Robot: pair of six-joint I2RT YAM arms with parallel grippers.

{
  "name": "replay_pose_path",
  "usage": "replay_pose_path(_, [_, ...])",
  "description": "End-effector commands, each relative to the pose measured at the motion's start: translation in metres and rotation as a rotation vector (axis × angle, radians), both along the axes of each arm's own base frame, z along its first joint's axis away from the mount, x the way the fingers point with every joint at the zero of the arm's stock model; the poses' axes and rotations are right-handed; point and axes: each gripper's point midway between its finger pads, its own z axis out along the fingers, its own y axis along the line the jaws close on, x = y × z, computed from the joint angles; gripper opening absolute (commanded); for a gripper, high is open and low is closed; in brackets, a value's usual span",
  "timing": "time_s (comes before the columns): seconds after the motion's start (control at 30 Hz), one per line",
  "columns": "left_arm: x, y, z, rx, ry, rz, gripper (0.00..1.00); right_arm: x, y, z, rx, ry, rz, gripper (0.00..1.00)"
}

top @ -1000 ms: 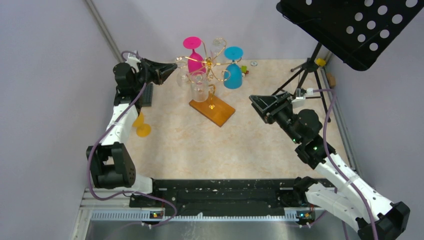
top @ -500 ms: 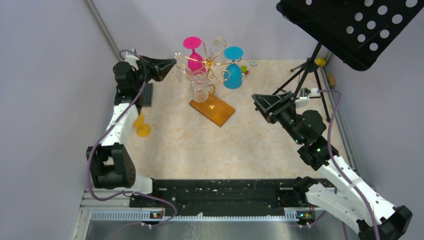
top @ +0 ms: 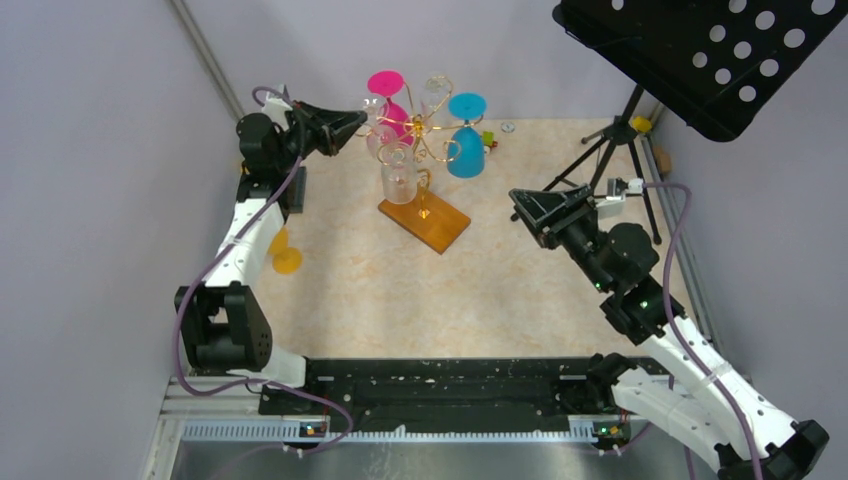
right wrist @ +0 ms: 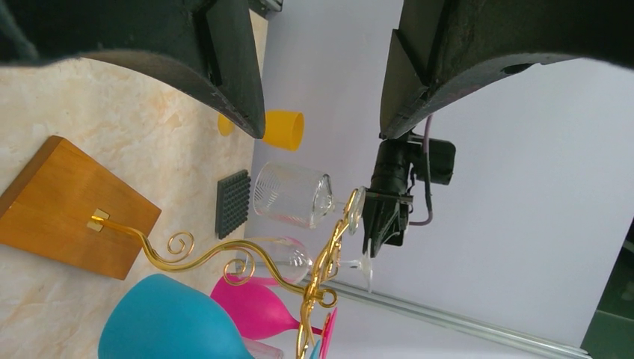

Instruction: Take the wine glass off the wine glass rack

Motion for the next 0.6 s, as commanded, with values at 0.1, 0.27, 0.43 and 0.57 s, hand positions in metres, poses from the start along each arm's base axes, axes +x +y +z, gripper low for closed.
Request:
replay_pose_path(0.1, [-0.021,-0.006,0.037,0.055,-0.135,-0.04,0.0,-0.005,-0.007,0.037,-0.006,-0.084,-0.017,0.68])
replay_pose_path(0.27, [-0.039,-0.001,0.033,0.067,-0.129,0.01,0.0,-0.007,-0.005,0.038,-0.02,-0.087,0.002,0.8])
replay_pose_path(0.43, [-0.064,0.006,0.036,0.107,-0.142,0.078,0.0,-0.008,-0.004,0.037,-0.003,-0.083,0.011,0.96])
replay_pose_path(0.57, [-0.082,0.015,0.04,0.163,-0.144,0.149,0.0,-0.01,0.001,0.04,0.011,-0.094,0.035,0.96])
